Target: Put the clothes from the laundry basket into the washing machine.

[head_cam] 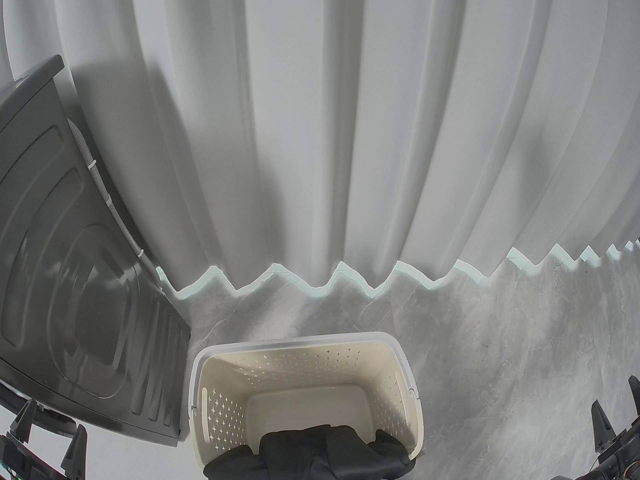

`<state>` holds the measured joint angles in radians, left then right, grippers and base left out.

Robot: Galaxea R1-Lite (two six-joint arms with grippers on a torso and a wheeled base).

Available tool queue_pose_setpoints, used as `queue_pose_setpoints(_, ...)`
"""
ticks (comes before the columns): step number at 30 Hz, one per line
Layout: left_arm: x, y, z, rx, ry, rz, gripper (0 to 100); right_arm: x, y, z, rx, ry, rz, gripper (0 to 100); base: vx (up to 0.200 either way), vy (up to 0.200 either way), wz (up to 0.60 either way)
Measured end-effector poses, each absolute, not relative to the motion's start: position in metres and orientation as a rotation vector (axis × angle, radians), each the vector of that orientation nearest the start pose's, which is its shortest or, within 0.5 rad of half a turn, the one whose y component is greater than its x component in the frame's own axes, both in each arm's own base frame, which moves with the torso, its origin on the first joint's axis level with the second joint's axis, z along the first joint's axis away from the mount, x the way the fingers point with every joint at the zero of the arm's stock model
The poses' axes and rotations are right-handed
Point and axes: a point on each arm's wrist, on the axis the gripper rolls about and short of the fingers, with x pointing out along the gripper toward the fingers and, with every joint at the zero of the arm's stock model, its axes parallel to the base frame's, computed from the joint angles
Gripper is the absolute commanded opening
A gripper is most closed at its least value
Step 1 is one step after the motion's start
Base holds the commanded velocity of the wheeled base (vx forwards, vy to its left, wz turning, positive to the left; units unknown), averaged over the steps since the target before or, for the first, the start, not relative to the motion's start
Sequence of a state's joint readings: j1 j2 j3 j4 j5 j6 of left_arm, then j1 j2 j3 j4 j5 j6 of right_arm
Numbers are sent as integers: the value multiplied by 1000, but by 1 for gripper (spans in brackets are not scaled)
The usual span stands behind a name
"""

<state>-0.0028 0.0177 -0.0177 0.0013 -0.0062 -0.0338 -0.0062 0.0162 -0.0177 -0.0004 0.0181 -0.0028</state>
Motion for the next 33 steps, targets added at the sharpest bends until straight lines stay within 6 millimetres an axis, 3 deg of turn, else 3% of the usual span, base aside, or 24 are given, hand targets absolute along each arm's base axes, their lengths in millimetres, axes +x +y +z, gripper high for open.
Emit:
queue_pose_setpoints(5, -23, 0, 81, -33, 2, -9, 100, -23, 1, 81, -3, -2, 12, 100, 0, 0, 0)
queue_pose_setpoints(11, -23, 0, 81, -33, 1, -8, 100, -23, 1, 81, -3, -2, 11, 100, 200, 0, 0)
queue_pose_setpoints(33, -23, 0, 81, -32, 2, -9, 100, -23, 1, 81, -3, -2, 12, 100, 0, 0, 0)
